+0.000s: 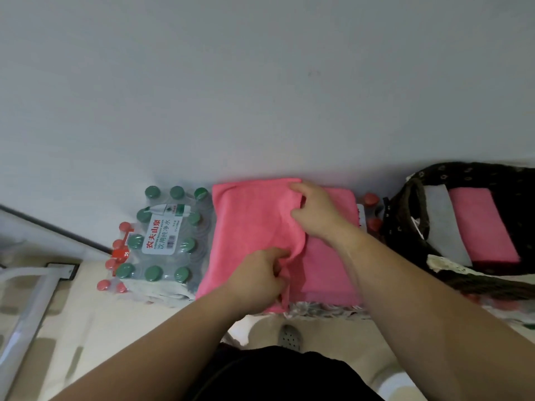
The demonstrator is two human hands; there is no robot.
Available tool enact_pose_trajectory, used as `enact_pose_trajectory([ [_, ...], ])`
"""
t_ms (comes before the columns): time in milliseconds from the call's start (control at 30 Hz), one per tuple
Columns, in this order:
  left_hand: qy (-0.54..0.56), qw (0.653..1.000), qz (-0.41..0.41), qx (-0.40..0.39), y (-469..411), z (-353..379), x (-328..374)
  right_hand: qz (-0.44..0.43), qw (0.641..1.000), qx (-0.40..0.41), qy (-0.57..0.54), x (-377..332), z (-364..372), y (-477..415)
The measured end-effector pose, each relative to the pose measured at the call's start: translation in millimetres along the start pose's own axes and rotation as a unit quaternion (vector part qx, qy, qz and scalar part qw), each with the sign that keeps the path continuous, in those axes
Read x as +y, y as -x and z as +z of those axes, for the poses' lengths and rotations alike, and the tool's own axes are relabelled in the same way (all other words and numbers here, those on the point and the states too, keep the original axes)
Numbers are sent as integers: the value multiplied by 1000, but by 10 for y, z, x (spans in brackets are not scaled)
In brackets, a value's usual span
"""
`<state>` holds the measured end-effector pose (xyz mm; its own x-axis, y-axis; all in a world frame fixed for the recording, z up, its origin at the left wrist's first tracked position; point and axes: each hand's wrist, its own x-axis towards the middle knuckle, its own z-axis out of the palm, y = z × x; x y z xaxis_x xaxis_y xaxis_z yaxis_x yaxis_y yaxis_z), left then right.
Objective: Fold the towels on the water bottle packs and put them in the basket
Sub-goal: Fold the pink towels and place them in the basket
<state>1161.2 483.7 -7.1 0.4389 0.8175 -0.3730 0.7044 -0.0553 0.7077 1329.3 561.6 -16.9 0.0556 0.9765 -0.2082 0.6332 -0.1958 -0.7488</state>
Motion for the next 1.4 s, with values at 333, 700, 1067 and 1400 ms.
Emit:
enact_pose_trajectory([
  [333, 17, 996, 34, -76, -121, 292, 375, 50, 983, 16, 175, 266, -502, 27],
  [700, -12, 963, -122, 242, 248, -217, -330, -123, 952, -15, 279, -230, 252, 227],
  [1067, 18, 950, -228, 214, 491, -151, -617, -93, 949, -79, 290, -544, 660, -149],
  [1400, 152, 947, -172, 223, 627, -243, -588, -101, 911, -36, 399, -690, 901, -221],
])
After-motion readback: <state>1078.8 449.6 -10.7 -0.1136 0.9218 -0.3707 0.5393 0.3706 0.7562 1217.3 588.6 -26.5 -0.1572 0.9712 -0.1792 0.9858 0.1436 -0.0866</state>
